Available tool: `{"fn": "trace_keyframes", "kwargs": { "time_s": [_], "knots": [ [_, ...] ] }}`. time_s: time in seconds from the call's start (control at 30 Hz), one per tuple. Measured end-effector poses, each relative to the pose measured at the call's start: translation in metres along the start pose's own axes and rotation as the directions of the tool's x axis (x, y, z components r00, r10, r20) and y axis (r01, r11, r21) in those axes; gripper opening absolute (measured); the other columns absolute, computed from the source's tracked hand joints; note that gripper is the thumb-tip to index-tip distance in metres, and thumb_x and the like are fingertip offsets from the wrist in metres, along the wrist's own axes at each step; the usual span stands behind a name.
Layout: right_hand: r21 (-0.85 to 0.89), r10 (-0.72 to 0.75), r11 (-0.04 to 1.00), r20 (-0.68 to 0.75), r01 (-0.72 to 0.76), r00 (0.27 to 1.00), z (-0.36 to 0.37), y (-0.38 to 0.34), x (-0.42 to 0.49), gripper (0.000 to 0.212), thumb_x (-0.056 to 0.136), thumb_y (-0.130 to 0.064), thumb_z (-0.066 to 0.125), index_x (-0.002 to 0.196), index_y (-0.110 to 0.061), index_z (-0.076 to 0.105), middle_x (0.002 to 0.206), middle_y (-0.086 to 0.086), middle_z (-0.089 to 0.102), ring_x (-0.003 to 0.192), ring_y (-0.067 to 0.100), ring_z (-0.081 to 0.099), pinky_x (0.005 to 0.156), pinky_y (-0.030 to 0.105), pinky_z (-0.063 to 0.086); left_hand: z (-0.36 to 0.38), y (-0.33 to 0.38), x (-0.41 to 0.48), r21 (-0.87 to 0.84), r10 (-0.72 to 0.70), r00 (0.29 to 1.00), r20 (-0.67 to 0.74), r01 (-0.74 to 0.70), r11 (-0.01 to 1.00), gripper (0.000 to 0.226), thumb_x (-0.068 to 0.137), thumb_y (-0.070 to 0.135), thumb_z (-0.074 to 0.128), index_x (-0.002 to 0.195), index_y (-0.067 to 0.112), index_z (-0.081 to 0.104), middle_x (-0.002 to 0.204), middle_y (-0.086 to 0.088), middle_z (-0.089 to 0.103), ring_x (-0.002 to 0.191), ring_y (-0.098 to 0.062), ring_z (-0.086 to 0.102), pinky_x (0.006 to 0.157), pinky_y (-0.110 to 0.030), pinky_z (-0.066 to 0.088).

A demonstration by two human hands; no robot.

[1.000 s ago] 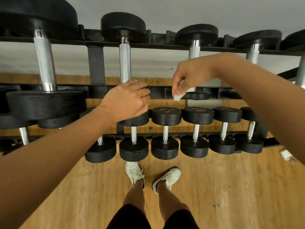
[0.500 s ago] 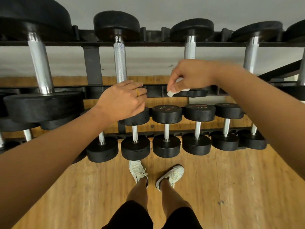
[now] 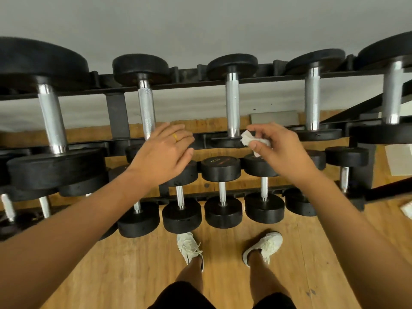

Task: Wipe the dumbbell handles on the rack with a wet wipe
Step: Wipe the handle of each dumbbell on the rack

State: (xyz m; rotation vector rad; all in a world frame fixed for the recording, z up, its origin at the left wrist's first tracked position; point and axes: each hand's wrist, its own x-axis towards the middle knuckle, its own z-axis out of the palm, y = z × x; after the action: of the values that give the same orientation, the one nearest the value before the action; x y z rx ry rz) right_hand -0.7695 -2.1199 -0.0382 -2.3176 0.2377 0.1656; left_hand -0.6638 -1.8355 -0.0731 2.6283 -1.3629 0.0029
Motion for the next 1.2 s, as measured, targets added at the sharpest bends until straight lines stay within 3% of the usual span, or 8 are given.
{"fn": "trace_keyframes", "kwargs": {
  "time_s": [0.13,0.23,0.37,0.53,0.67,0.77,1.0,1.2],
  "knots": [
    [0.111,0.011,0.994,-0.088,-0.002,0.996,-0.021,0.024,-0.013,0.037,0.096,-0.022,0.063,0.133,-0.024,0.062,0.098,-0.018,0.055,0.096,0.0,0.056,0.086,0.02,0.044,-0.016,0.068,0.044,-0.158,-0.16,0.987,-0.003,0.158,0.975,0.052,0.106,0.035,0.035,0.147,0.007,0.052,0.151,-0.011,0.053,0.144,-0.026,0.044,0.123,-0.045,0.029],
    [0.214,0.014,0.977,-0.161,0.022,0.987,-0.057,0.046,-0.022,0.036,0.096,-0.021,0.065,0.132,-0.024,0.063,0.101,-0.015,0.058,0.097,0.006,0.06,0.085,0.025,0.05,-0.015,0.114,0.084,-0.201,-0.309,0.949,0.067,0.316,0.927,0.06,0.109,0.041,0.03,0.161,0.01,0.028,0.168,-0.008,0.026,0.157,-0.021,0.018,0.129,-0.044,0.015],
    [0.277,0.045,0.961,-0.231,0.022,0.972,-0.115,0.081,-0.032,0.035,0.095,-0.022,0.065,0.129,-0.024,0.063,0.102,-0.012,0.059,0.098,0.003,0.059,0.082,0.013,0.047,0.002,0.146,0.127,-0.064,-0.446,0.879,0.171,0.461,0.885,0.069,0.109,0.048,0.023,0.165,0.011,0.005,0.173,-0.006,-0.004,0.158,-0.017,-0.011,0.127,-0.037,-0.005],
    [0.433,0.136,0.901,-0.263,-0.009,0.955,-0.171,0.131,-0.031,0.032,0.094,-0.022,0.067,0.126,-0.027,0.065,0.104,-0.004,0.065,0.1,0.01,0.064,0.089,0.031,0.054,0.017,0.155,0.154,0.153,-0.532,0.807,0.256,0.51,0.847,0.084,0.104,0.063,0.013,0.164,0.006,-0.003,0.171,-0.009,-0.017,0.155,-0.02,-0.023,0.126,-0.04,-0.008],
    [0.523,0.192,0.852,-0.257,-0.031,0.947,-0.182,0.143,-0.01,0.03,0.094,-0.022,0.067,0.123,-0.03,0.065,0.108,-0.006,0.067,0.102,0.008,0.066,0.089,0.029,0.055,0.015,0.151,0.157,0.266,-0.503,0.797,0.334,0.433,0.861,0.088,0.102,0.067,0.01,0.163,0.005,-0.003,0.171,-0.012,-0.016,0.155,-0.023,-0.025,0.123,-0.037,-0.013],
    [0.579,0.236,0.814,-0.257,-0.046,0.937,-0.176,0.142,0.015,0.027,0.094,-0.02,0.067,0.121,-0.029,0.066,0.11,-0.006,0.068,0.103,0.007,0.065,0.086,0.023,0.055,0.019,0.147,0.159,0.303,-0.467,0.82,0.332,0.376,0.876,0.091,0.099,0.068,0.007,0.164,0.004,0.008,0.172,-0.013,-0.002,0.156,-0.024,-0.019,0.124,-0.038,-0.012],
    [0.727,0.463,0.679,-0.314,-0.103,0.829,-0.162,0.154,0.097,0.028,0.098,-0.017,0.064,0.125,-0.015,0.067,0.102,-0.018,0.063,0.1,0.007,0.065,0.086,0.03,0.06,0.03,0.151,0.156,0.359,-0.427,0.871,0.242,0.329,0.874,0.08,0.1,0.056,0.026,0.155,-0.001,0.038,0.162,-0.018,0.037,0.156,-0.033,0.022,0.126,-0.052,0.02],
    [0.694,0.478,0.704,-0.303,-0.153,0.825,-0.147,0.165,0.131,0.027,0.097,-0.017,0.065,0.123,-0.014,0.069,0.105,-0.009,0.069,0.104,0.009,0.067,0.091,0.033,0.059,0.033,0.15,0.155,0.4,-0.401,0.886,0.231,0.289,0.87,0.074,0.102,0.052,0.028,0.147,-0.003,0.051,0.155,-0.02,0.048,0.152,-0.037,0.031,0.123,-0.055,0.027]
  ]
}}
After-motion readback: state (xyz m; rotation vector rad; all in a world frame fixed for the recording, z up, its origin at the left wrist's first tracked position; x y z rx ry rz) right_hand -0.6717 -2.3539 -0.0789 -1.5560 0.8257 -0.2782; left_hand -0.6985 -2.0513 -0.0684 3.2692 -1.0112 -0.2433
